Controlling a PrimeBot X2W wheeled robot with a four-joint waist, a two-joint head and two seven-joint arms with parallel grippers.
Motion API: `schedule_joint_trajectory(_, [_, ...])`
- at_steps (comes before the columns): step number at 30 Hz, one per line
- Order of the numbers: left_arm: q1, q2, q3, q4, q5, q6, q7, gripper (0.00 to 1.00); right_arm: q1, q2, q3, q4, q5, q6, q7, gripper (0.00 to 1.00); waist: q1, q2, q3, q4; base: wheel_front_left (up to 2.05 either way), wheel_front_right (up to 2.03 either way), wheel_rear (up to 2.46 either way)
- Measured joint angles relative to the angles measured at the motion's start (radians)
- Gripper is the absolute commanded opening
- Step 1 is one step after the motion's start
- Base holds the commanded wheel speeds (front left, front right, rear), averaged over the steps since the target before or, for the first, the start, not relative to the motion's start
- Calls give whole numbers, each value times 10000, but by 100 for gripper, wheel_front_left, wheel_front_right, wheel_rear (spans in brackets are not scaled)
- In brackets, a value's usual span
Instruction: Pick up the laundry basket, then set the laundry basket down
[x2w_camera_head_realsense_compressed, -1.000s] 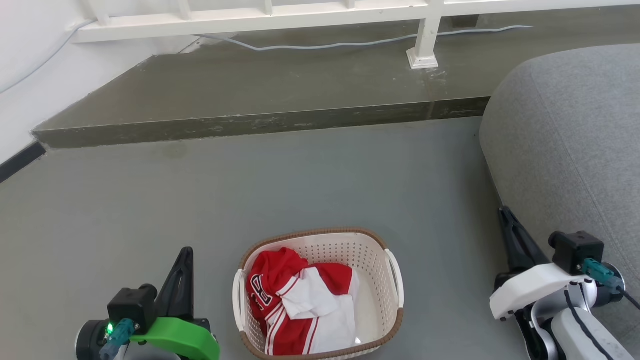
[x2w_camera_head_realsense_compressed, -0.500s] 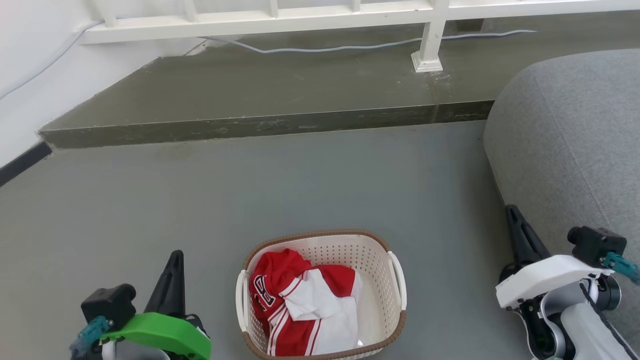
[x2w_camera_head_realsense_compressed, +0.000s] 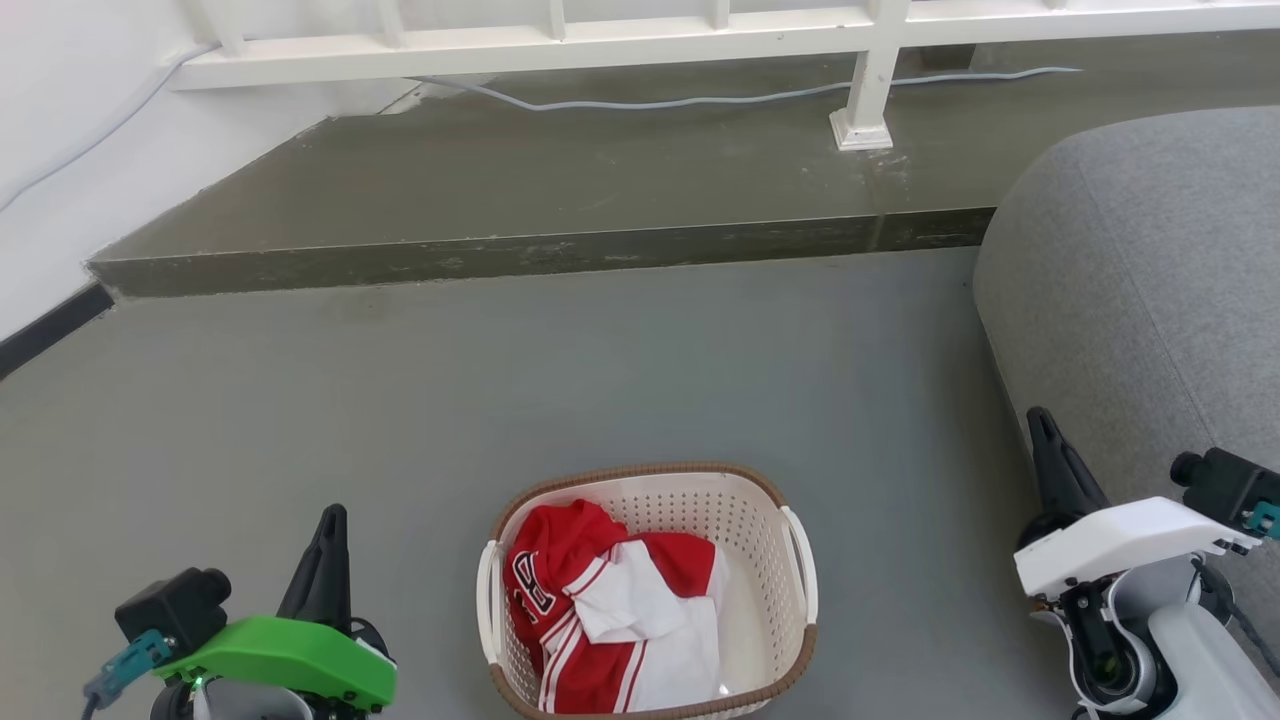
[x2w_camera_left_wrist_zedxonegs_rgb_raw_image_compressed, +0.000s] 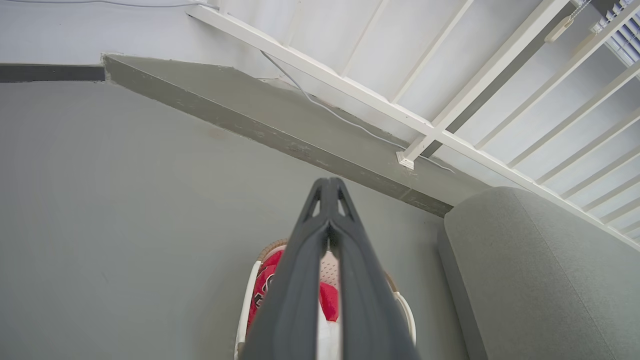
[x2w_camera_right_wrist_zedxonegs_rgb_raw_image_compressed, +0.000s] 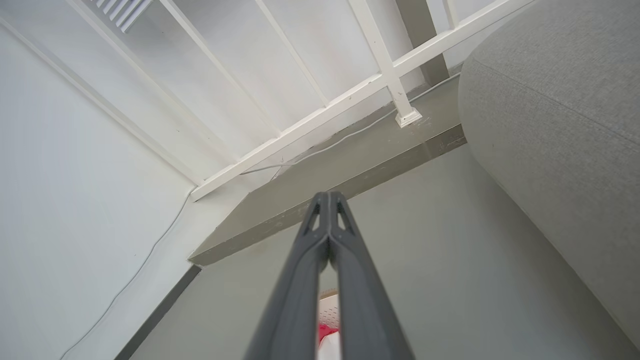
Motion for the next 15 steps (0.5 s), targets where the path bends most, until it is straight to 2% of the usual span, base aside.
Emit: schedule_joint_trajectory(15, [-14, -88, 577, 280, -1858, -343, 441, 0, -13, 203, -621, 119, 1898, 353, 493, 0, 0, 0, -68, 98, 0, 0, 0])
